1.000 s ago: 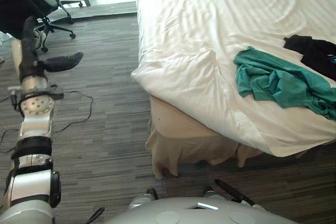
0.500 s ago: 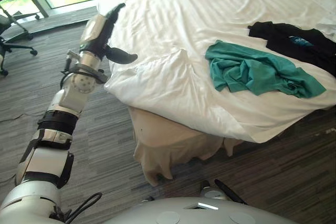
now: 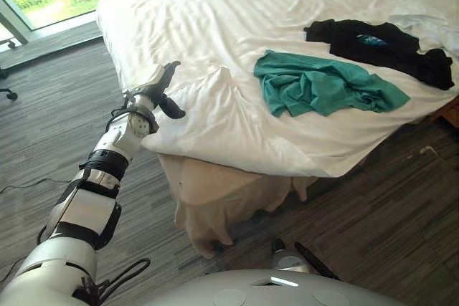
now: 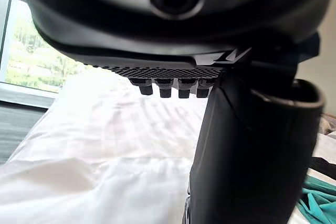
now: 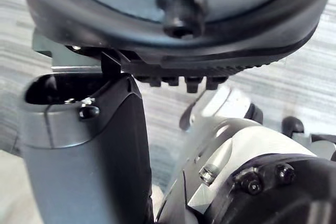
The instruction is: Tidy up the quilt and then pick up the clothes from the bed and put them into the laundry hamper
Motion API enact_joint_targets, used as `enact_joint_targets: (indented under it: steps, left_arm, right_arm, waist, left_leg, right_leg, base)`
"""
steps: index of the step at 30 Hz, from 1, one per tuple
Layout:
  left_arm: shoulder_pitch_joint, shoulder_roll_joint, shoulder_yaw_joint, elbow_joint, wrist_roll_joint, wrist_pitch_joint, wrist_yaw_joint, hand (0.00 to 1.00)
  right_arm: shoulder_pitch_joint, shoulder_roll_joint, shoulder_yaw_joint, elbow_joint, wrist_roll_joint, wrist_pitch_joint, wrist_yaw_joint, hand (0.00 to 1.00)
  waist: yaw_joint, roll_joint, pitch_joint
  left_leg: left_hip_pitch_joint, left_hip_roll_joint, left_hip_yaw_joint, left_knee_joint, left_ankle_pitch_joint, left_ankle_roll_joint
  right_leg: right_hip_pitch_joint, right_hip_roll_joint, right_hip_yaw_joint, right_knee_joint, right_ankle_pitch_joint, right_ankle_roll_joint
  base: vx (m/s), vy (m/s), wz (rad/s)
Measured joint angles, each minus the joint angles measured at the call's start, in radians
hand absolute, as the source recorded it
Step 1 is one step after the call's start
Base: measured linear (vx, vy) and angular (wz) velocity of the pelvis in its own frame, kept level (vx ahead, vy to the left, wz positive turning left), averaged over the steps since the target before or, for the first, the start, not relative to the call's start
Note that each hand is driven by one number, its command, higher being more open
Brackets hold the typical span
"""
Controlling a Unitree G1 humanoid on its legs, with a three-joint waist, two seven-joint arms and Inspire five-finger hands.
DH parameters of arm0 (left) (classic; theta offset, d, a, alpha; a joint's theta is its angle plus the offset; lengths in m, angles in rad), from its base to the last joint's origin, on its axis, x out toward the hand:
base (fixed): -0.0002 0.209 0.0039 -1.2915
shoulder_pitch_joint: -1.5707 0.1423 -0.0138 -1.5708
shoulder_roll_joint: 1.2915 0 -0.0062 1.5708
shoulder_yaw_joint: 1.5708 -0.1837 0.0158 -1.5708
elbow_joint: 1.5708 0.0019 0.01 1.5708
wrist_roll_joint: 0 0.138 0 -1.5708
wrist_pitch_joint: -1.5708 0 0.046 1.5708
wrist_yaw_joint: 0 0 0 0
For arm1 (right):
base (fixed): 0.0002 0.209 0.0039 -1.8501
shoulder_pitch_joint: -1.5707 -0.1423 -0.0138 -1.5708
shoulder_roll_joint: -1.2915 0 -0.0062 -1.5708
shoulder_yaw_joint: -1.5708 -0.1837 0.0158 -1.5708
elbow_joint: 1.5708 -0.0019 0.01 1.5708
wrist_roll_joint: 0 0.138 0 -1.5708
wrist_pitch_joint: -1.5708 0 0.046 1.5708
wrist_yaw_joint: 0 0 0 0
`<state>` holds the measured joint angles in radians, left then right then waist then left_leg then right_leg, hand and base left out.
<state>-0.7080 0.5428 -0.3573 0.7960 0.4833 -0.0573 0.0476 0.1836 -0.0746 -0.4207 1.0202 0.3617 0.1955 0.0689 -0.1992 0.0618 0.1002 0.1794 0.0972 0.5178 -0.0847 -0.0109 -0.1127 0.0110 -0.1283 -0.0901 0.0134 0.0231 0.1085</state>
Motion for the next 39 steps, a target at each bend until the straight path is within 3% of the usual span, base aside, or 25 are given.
enact_joint_targets:
  steps: [2, 3, 9, 12, 18, 23, 29, 34, 35, 39]
  left_arm:
    - [0.002, -0.017, -0.014, 0.0, 0.001, 0.014, -0.016, 1.0]
    - [0.005, -0.033, -0.019, 0.0, 0.015, 0.026, -0.026, 0.0]
    - [0.07, -0.126, -0.038, 0.03, 0.233, 0.079, -0.03, 0.0]
    - [0.082, -0.149, -0.05, 0.023, 0.306, 0.112, -0.012, 0.0]
    - [0.098, -0.15, -0.061, 0.021, 0.264, 0.183, -0.017, 0.0]
    - [0.129, -0.15, -0.053, 0.018, 0.129, 0.141, -0.016, 0.0]
    - [0.27, -0.108, -0.014, -0.189, -0.124, 0.038, -0.073, 0.0]
    - [0.523, -0.056, 0.033, -0.403, -0.179, -0.05, -0.143, 0.0]
    - [0.586, -0.053, 0.059, -0.423, -0.205, -0.055, -0.155, 1.0]
    - [0.736, -0.066, 0.149, -0.452, -0.291, -0.075, -0.173, 1.0]
  right_arm:
    - [0.002, 0.0, 0.0, -0.008, -0.005, 0.0, 0.0, 1.0]
    - [0.002, -0.001, 0.0, -0.017, -0.017, 0.0, 0.0, 1.0]
    - [-0.004, -0.002, 0.002, -0.055, -0.041, -0.011, 0.002, 1.0]
    - [-0.003, -0.003, 0.003, -0.055, -0.044, -0.033, 0.002, 1.0]
    - [-0.005, -0.012, 0.023, -0.053, -0.111, -0.078, -0.008, 1.0]
    - [-0.006, -0.032, 0.053, -0.041, -0.122, -0.082, -0.013, 1.0]
    - [-0.005, -0.067, 0.068, -0.029, -0.144, -0.057, -0.013, 1.0]
    - [-0.013, -0.108, 0.141, -0.007, -0.175, 0.005, 0.004, 1.0]
    - [-0.022, -0.112, 0.161, -0.002, -0.197, 0.018, 0.02, 1.0]
    - [-0.082, -0.108, 0.24, 0.006, -0.196, 0.036, 0.094, 1.0]
  waist:
    - [-0.003, 0.004, 0.002]
    - [-0.008, 0.009, 0.006]
    - [-0.054, 0.032, 0.031]
    - [-0.06, 0.04, 0.033]
    - [-0.078, 0.054, 0.035]
    - [-0.077, 0.055, 0.035]
    - [-0.028, 0.045, 0.033]
    - [0.06, 0.0, 0.01]
    - [0.084, -0.016, 0.002]
    - [0.136, -0.048, -0.017]
  left_leg:
    - [-0.003, 0.001, 0.002, -0.001, -0.001, 0.0]
    - [-0.012, 0.0, 0.004, -0.002, -0.004, 0.002]
    - [-0.059, 0.002, 0.012, -0.005, -0.003, 0.008]
    - [-0.068, 0.004, 0.017, -0.005, -0.003, 0.008]
    - [-0.057, 0.016, 0.008, -0.004, -0.002, 0.002]
    - [-0.035, 0.032, -0.039, -0.004, 0.002, -0.005]
    - [-0.076, 0.041, -0.166, -0.001, 0.028, -0.005]
    - [-0.088, 0.048, -0.259, -0.001, 0.043, -0.007]
    - [-0.098, 0.048, -0.274, 0.0, 0.05, -0.007]
    - [-0.1, 0.049, -0.299, -0.001, 0.057, -0.007]
  right_leg:
    - [-0.005, 0.001, 0.004, 0.003, -0.002, -0.003]
    - [-0.014, 0.002, 0.01, 0.004, -0.007, -0.009]
    - [-0.066, 0.002, 0.016, 0.009, -0.008, -0.009]
    - [-0.076, 0.004, 0.017, 0.009, -0.008, -0.008]
    - [-0.051, 0.016, 0.006, 0.002, -0.007, -0.005]
    - [0.0, 0.024, -0.05, 0.001, -0.017, 0.0]
    - [0.033, 0.018, -0.181, 0.002, -0.024, 0.001]
    - [0.079, 0.021, -0.269, 0.003, -0.041, 0.002]
    - [0.08, 0.021, -0.278, 0.003, -0.046, 0.001]
    - [0.096, 0.024, -0.3, 0.002, -0.054, -0.002]
  base:
    - [-0.11, -0.031, -0.04]
    - [-0.13, -0.029, 0.0]
    - [-0.1, -0.029, -0.04]
    - [-0.02, -0.015, -0.01]
    - [0.04, -0.018, 0.07]
    - [0.02, -0.03, 0.28]
    - [-0.01, -0.026, 0.59]
    - [-0.01, -0.019, 0.57]
    - [-0.02, -0.021, 0.42]
    - [-0.03, -0.01, 0.2]
